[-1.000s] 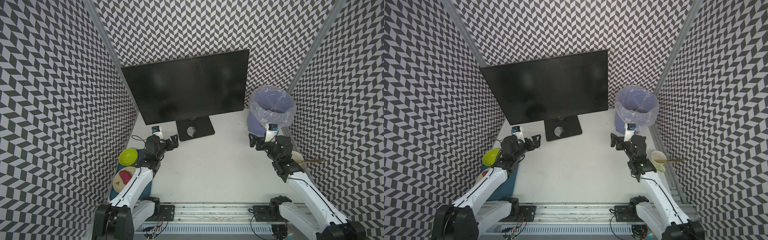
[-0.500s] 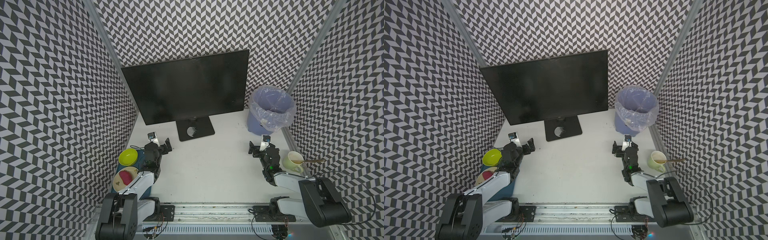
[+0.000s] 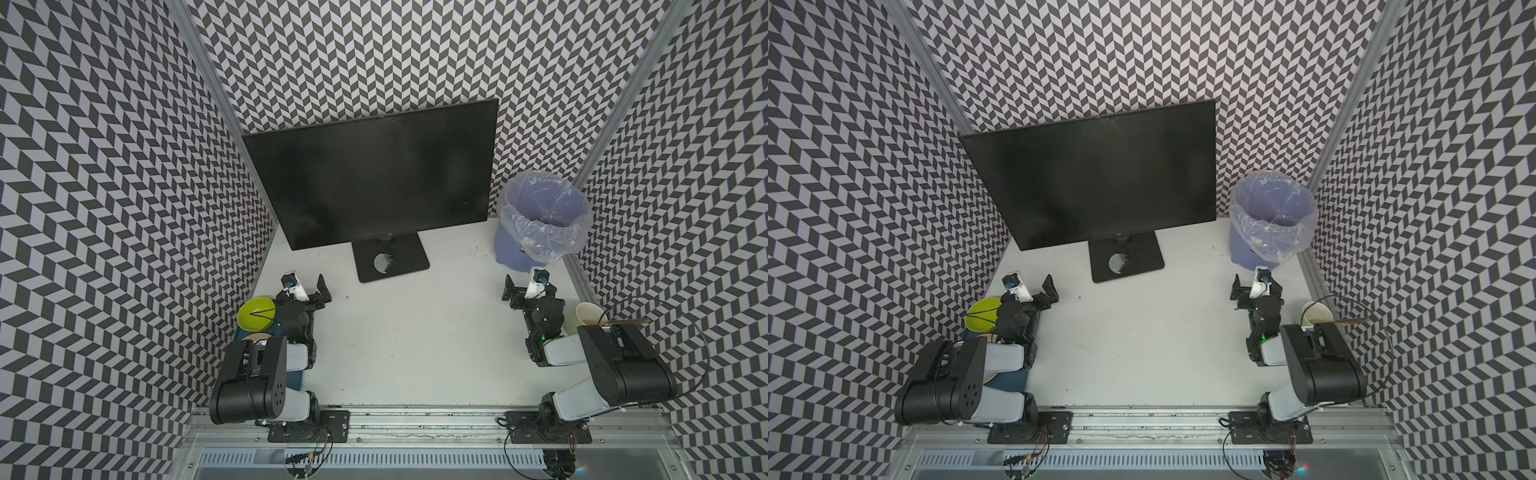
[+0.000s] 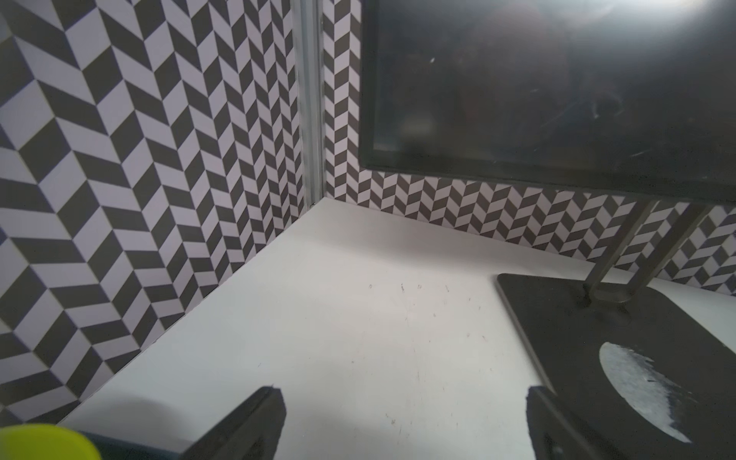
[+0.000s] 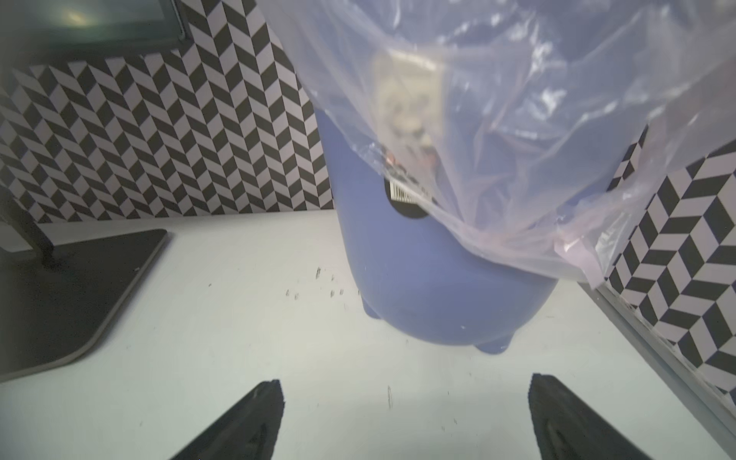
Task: Remove the sticky note from the monitor
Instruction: Reset both arms
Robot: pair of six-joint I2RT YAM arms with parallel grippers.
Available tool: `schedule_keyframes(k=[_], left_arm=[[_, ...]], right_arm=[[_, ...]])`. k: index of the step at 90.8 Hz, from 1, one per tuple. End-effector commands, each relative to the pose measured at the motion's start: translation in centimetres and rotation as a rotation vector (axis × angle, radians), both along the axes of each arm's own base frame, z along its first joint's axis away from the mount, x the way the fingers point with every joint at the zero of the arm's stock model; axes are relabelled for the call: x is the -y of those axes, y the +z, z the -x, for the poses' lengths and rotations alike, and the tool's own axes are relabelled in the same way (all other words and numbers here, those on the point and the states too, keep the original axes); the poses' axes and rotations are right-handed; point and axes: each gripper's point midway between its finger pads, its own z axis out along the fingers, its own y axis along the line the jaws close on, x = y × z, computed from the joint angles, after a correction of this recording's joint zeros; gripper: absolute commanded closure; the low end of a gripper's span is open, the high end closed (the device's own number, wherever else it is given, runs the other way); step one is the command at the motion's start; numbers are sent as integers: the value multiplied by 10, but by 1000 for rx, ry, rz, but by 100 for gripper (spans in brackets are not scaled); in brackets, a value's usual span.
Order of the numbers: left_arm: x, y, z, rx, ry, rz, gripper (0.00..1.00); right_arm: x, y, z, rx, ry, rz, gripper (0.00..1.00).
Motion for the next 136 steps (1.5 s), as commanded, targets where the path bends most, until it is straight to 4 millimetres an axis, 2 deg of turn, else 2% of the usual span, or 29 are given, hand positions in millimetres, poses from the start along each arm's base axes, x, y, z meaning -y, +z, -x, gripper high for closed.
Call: schedule_keyframes(k=[1,12,19,33,84,91,97,104,120,124,126,136], left_arm=[[11,18,-4,69,-65,-35,0],[19,19,-1,91,-101,-61,0],[16,16,6,114,-71,-51,0],[17,12,4,100,-79,-57,0],[16,14,8,113,-64,-55,0],[15,15,11,121,-45,-59,0],[15,16,13,123,-29,-63,0],[15,15,11,116,-17,-73,0],[16,8,1,75,-13,-79,0],[16,8,-2,70,-12,-79,0],[16,8,-2,70,-13,-79,0],[16,8,-3,69,-13,-79,0]], right_arm=[[-1,19,-6,63,9,-12,1],[-1,19,-6,61,9,-11,1],[-1,18,-6,61,10,-11,1],[-2,18,-7,59,12,-10,1],[-2,20,-4,66,13,-8,1],[0,27,4,112,1,-15,1],[5,26,22,138,-19,-24,1],[6,28,31,162,-25,-27,1],[7,18,10,90,-36,-24,1],[5,11,8,56,-30,-21,1],[5,19,1,74,-26,-20,1],[2,19,-4,66,-13,-14,1]])
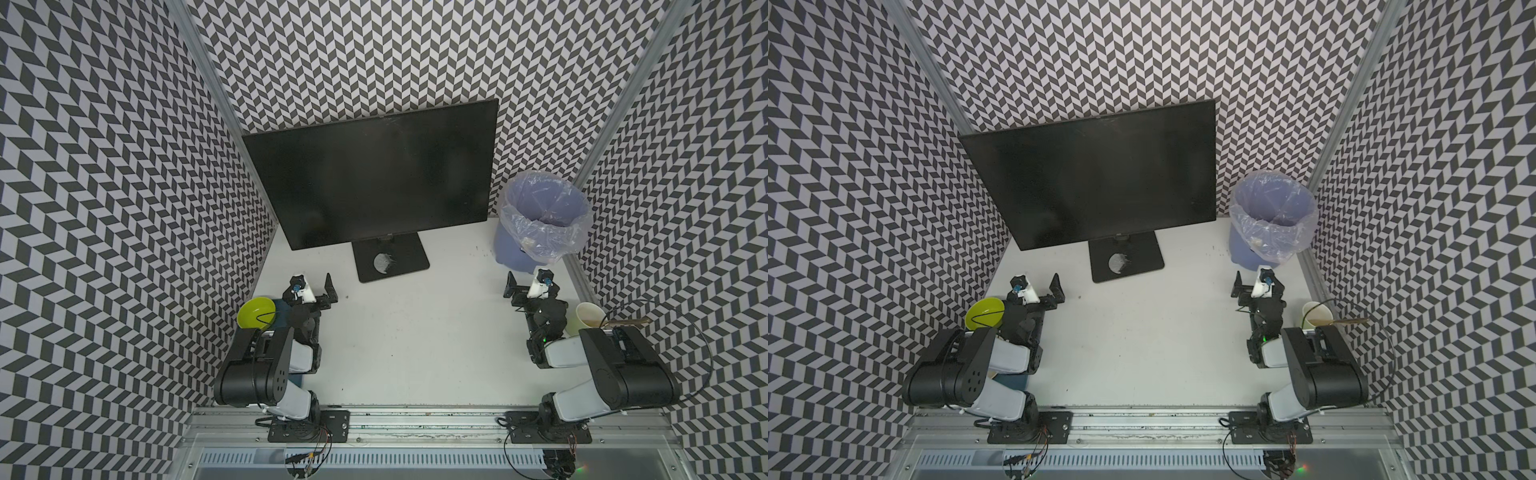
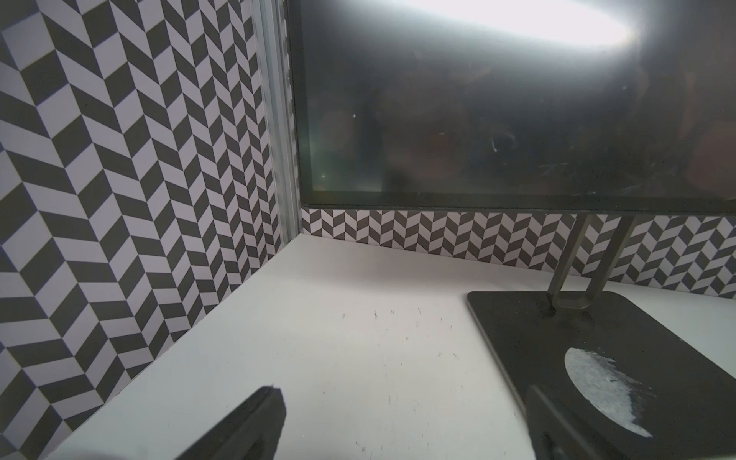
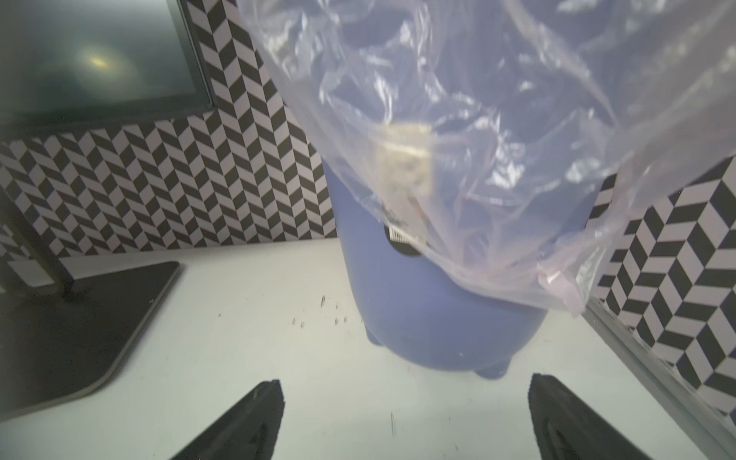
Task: Remove the sticky note from the monitor
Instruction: Reset both arms
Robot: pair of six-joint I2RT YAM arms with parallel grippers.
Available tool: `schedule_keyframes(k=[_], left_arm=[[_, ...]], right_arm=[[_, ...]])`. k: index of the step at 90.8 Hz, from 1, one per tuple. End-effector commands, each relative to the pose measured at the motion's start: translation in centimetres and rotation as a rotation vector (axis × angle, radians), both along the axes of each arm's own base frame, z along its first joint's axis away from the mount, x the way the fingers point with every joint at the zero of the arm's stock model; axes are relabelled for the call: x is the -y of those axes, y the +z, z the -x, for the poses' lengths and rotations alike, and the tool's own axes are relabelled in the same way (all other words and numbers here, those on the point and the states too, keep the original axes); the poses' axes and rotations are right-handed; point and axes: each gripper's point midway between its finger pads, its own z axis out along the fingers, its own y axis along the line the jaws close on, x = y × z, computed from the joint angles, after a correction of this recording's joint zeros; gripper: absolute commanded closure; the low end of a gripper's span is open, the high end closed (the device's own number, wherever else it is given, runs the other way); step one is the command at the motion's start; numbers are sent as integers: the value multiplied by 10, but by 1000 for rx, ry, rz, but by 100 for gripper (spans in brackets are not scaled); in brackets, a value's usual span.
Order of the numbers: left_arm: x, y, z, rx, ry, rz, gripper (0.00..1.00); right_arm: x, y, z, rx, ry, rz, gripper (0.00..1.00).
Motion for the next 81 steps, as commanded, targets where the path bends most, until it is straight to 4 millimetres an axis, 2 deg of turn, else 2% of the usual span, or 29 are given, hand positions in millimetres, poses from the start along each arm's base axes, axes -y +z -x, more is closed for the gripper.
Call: schedule_keyframes(k=[1,42,60,81], left_arm=[[-2,-1,-4,-13,15,-12,0],[5,-7,-18,-67,36,-55,0],[5,-5,-12,-51,89,-72,0],[5,-7,-15,-63,78,-69,0]], right_arm=[[-1,1,-6,-4,3,0,1],[-1,0,-6,-7,4,1,1],[-1,0,-6,-6,3,0,1],[-1,0,-6,-6,3,1,1]])
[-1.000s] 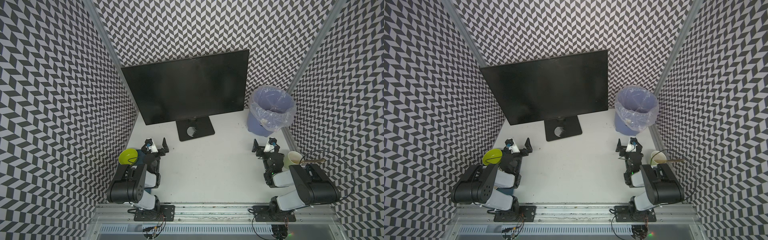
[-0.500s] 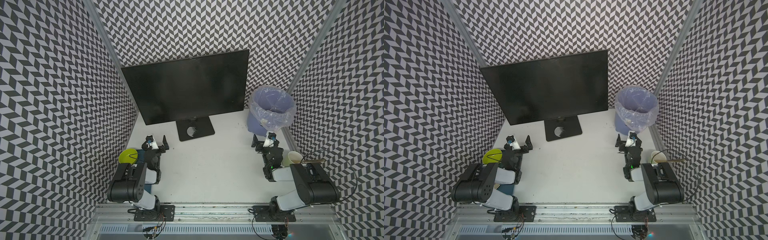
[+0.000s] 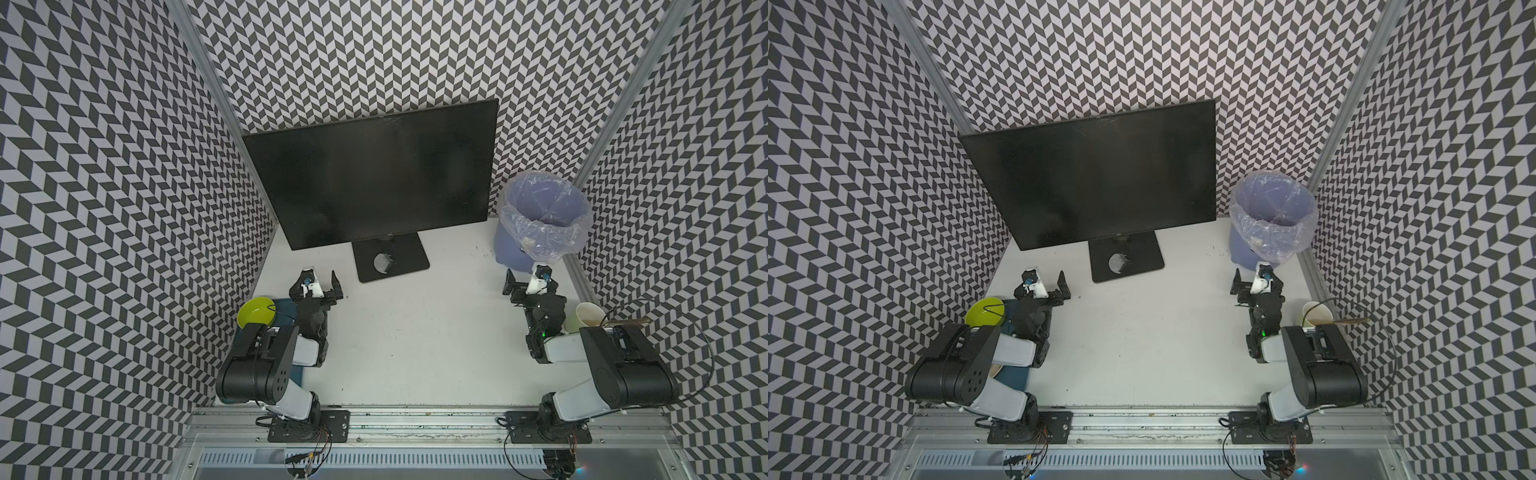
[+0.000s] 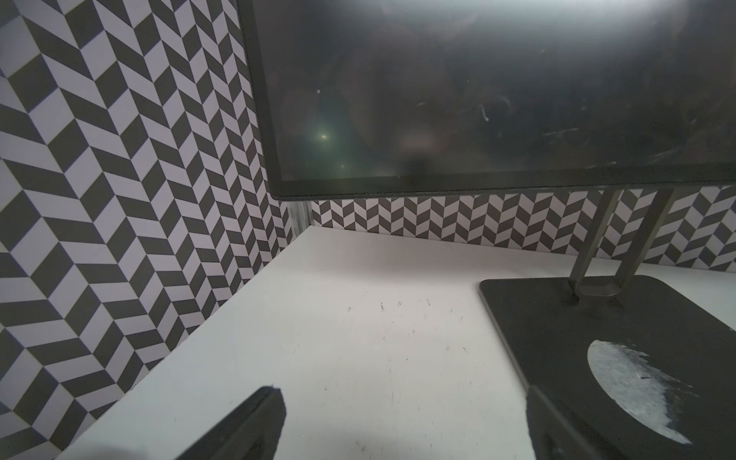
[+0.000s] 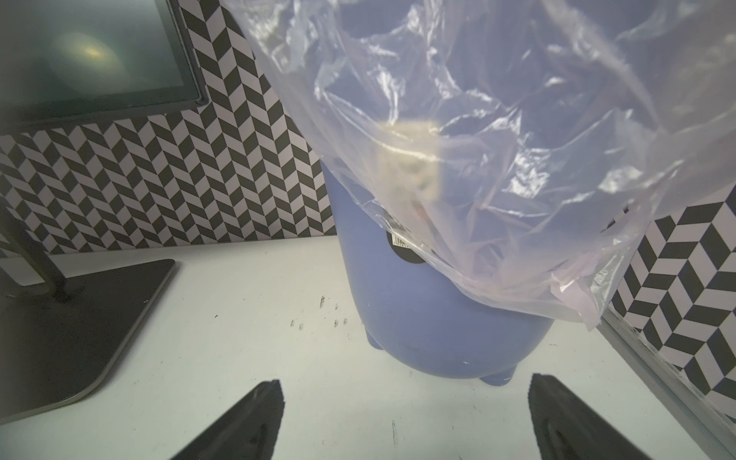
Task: Remove the sticky note from the monitor
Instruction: Reset both arms
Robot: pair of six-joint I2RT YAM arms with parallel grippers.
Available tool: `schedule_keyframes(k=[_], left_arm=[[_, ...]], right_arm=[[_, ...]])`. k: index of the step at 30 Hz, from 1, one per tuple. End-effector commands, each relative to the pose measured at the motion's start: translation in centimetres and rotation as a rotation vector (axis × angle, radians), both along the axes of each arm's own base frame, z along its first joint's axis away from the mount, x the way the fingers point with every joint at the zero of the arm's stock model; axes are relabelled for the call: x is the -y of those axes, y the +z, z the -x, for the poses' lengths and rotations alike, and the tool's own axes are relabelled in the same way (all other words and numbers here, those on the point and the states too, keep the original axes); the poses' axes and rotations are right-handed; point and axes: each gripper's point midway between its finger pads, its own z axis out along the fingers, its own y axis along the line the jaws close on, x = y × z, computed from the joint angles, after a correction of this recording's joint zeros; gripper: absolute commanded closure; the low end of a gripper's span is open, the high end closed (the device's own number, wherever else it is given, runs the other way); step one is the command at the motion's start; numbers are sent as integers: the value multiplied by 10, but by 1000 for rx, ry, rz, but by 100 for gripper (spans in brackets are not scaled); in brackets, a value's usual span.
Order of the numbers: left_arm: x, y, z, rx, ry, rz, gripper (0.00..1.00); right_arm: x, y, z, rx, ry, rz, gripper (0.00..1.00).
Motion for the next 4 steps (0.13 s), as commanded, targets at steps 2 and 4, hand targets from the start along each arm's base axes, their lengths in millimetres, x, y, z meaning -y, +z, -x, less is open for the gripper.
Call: schedule_keyframes(k=[2,4], left_arm=[[-4,2,-3,3,11,-9,0],[-4,2,-2,6,13,-9,0]], right_arm=[[-1,7,-2,28,2,-1,1],[-1,7,-2,28,3,-1,1]])
